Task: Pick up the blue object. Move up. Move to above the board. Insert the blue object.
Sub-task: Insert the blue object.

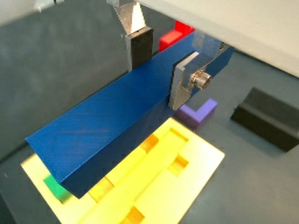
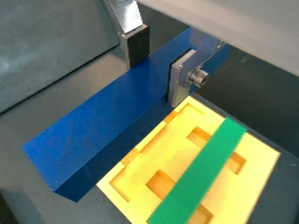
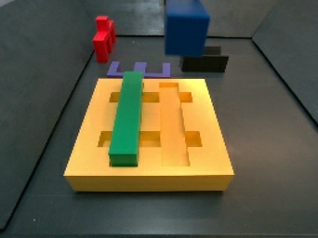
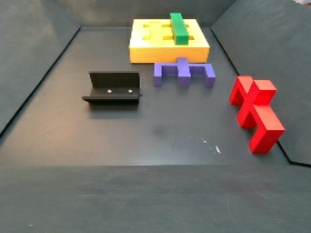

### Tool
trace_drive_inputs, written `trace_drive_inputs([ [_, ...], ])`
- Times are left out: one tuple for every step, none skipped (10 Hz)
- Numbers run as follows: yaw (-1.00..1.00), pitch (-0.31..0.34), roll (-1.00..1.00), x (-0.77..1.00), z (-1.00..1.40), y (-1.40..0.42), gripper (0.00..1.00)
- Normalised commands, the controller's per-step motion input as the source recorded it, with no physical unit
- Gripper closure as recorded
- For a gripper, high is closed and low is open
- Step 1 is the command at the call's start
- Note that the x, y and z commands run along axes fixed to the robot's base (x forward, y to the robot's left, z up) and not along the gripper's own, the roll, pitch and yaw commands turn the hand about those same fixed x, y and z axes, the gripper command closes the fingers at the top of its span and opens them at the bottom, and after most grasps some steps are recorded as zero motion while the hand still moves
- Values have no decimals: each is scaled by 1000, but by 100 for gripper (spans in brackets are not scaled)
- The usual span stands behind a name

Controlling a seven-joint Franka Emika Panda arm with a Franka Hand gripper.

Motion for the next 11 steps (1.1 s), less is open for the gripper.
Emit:
trace_drive_inputs([
  [257, -9, 141, 23, -1000, -89, 100],
  [146, 0, 183, 89, -969, -237, 100],
  [74, 0, 217, 34, -937, -331, 100],
  [60, -30, 204, 0, -943, -374, 100],
  [3, -83, 181, 20, -937, -303, 100],
  [0, -99, 127, 63, -949, -54, 100],
  [0, -119, 61, 97, -966, 0, 100],
  [0, -124, 36, 123, -963, 0, 100],
  [-63, -171, 0, 40, -840, -43, 100],
  [-106, -259, 0, -40, -546, -189, 100],
  [-160, -313, 0, -280, -349, -169, 100],
])
